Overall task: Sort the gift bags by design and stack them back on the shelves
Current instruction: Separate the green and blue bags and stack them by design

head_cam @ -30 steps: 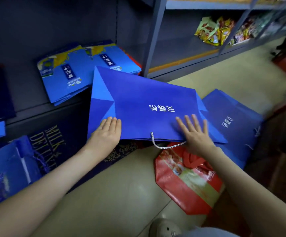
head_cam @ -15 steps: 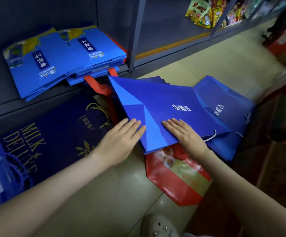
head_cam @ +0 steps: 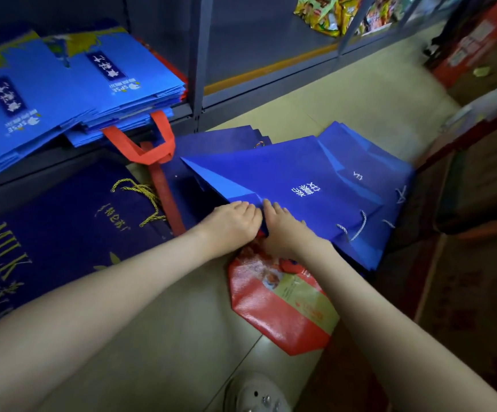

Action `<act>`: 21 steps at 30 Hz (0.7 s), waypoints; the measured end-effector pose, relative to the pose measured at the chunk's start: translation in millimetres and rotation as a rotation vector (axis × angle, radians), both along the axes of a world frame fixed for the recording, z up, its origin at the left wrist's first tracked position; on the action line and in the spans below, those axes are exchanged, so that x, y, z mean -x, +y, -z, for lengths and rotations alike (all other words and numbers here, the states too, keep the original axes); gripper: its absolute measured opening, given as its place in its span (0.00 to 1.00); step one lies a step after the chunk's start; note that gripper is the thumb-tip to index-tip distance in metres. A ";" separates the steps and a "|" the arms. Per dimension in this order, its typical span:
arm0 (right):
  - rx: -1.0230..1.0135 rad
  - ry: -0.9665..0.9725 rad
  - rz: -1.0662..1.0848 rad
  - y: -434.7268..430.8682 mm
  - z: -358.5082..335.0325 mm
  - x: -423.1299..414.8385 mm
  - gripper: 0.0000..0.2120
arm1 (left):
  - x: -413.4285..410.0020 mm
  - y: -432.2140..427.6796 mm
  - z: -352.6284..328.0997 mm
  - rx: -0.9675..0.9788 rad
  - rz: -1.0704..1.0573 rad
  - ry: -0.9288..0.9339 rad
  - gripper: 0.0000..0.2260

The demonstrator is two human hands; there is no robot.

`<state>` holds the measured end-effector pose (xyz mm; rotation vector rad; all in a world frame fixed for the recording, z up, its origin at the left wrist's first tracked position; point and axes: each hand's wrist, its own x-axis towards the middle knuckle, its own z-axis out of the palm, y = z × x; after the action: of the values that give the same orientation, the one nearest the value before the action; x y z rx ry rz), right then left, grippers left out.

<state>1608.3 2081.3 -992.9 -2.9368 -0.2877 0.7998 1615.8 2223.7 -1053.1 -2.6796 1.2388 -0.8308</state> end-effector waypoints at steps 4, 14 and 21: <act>0.167 -0.229 0.102 -35.1 26.7 8.7 0.37 | 0.2 -13.3 -11.8 0.094 0.079 0.016 0.14; 0.347 -0.151 0.357 -163.1 70.2 1.3 0.35 | 5.1 1.3 36.5 -0.075 -0.083 0.206 0.22; 0.247 -0.151 0.116 -137.1 90.0 -16.6 0.41 | -16.2 -33.8 55.5 -0.074 -0.123 0.263 0.32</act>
<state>1624.9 1944.1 -1082.9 -3.2147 -0.0283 0.6413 1632.0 2189.9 -1108.7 -2.8383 1.1099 -0.4188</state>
